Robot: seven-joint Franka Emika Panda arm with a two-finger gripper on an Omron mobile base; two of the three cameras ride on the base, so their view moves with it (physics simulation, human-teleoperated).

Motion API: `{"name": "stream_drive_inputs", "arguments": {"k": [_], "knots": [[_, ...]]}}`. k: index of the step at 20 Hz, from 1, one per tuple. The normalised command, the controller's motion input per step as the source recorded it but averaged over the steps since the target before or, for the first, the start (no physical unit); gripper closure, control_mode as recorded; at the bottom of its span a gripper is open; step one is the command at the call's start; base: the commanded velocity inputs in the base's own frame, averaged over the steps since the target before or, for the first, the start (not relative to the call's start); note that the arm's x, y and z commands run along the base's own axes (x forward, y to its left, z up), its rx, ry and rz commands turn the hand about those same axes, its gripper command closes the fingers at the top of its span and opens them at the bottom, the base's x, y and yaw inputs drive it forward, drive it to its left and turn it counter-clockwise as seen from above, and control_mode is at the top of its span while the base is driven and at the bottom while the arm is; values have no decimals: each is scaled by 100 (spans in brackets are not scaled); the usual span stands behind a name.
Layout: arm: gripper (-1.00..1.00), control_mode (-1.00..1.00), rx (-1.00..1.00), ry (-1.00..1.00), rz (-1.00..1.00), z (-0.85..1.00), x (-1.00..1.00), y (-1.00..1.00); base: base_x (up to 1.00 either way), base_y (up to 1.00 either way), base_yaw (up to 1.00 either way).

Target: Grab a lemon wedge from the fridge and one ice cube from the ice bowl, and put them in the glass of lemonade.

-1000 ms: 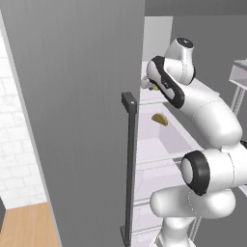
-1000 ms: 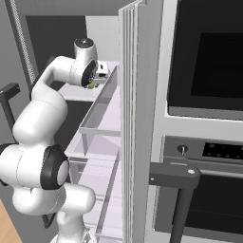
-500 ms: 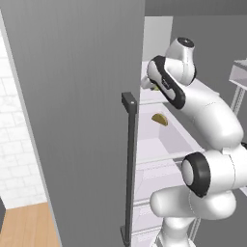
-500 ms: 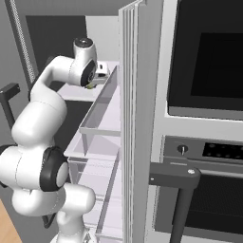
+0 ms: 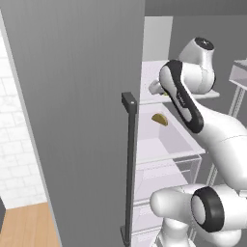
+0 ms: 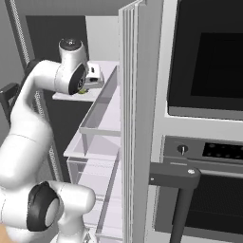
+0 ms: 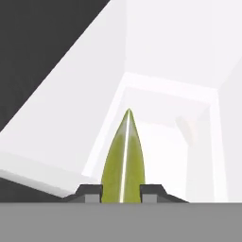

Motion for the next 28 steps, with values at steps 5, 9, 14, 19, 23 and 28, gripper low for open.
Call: {"name": "stream_drive_inputs", "arguments": {"k": [5, 9, 14, 19, 23, 28], "knots": [[100, -100, 0, 0, -1, 2, -99, 0, 0, 0, 0], [100, -100, 0, 3, -5, -1, -100, 0, 0, 0, 0], [100, -100, 0, 9, -9, -1, -100, 2, 0, 0, 0], [100, -100, 0, 17, -15, -7, -96, 17, 0, 0, 0], [100, -100, 1, 11, -15, -31, -82, 6, 0, 0, 0], [100, -100, 6, 0, -11, -32, -70, 0, 0, 0, 0]]}}
